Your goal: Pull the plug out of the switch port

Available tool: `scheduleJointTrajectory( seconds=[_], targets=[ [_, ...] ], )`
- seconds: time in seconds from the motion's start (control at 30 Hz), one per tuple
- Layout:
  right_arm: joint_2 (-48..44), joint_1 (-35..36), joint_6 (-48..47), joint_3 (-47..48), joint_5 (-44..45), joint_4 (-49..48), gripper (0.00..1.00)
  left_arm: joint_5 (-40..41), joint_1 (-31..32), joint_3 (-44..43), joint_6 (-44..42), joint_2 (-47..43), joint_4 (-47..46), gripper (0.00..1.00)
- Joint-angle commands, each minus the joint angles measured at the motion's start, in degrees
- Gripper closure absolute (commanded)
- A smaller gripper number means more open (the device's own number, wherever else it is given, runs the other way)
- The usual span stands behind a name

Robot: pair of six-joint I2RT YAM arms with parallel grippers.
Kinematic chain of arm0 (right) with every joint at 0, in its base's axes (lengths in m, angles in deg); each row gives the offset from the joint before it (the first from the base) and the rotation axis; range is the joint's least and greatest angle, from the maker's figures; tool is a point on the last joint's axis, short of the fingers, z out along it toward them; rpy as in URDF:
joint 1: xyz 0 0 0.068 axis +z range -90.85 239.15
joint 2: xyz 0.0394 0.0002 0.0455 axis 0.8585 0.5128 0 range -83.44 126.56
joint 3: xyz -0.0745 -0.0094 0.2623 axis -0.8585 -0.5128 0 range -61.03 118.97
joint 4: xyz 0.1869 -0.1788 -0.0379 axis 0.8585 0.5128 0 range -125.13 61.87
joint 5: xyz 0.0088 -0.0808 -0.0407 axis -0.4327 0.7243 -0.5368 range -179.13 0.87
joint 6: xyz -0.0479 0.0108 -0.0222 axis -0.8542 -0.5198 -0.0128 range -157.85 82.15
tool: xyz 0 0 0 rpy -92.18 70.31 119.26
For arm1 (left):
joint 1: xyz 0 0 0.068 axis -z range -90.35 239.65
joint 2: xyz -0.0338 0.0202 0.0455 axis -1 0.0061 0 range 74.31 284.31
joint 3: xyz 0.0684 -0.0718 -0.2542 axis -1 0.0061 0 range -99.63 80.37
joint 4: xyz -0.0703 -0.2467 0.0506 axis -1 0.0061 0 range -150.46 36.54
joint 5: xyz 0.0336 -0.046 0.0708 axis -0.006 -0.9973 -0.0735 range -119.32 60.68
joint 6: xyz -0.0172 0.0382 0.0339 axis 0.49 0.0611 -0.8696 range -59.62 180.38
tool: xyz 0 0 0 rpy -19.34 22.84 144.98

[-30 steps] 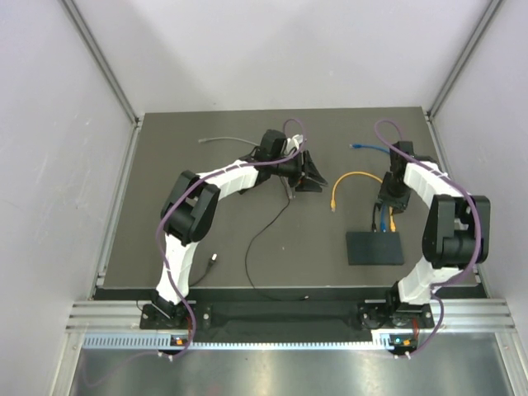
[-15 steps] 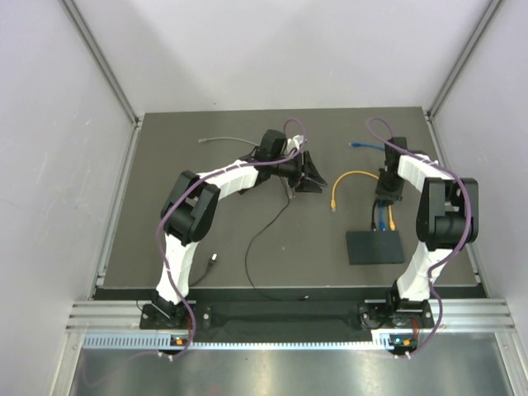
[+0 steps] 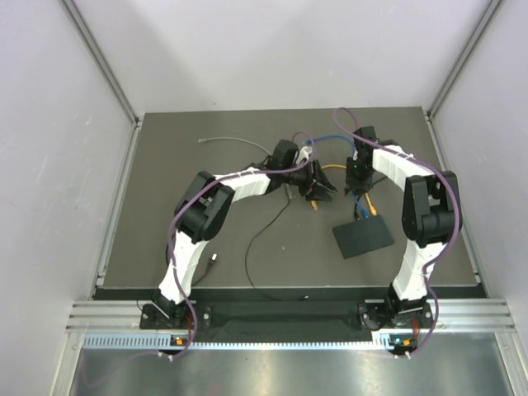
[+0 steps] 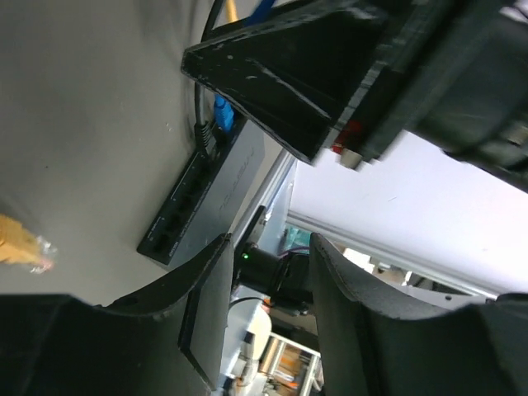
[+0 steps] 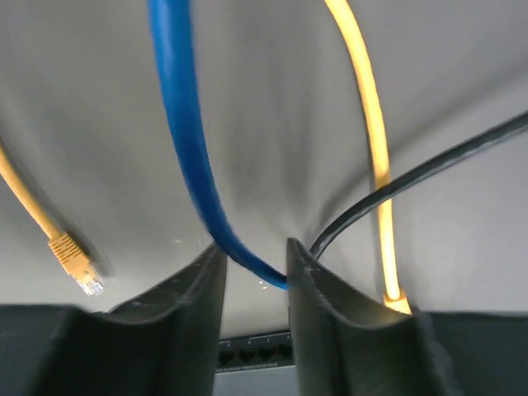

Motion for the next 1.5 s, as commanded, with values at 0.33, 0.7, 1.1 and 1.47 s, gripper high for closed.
scheduleJointTrajectory(
  seconds=[0.33,0.7,1.1,1.47],
  targets=[
    [-11.42,-4.68,-0.20,-2.56,2.34,8.82,0.47,1.76,4.91,-10.01,7.44,8.92,-6.46,0.54],
    [-21.45,-15.13,-0.38,-16.98,1.11,7.42,0.49,2.99,7.99,-15.12,4.88,14.29,-4.87,0.54],
    [-22.33,-19.27,0.94,-22.62,-1.88,2.85,0.52,0.26,9.22,-16.71,2.77,18.34,-5.83,0.54],
    [-21.01,-19.45,0.32,-20.78,3.13,3.90,0.53,1.75,10.10,-17.50,3.91,20.36,-9.25,0.53]
  ],
)
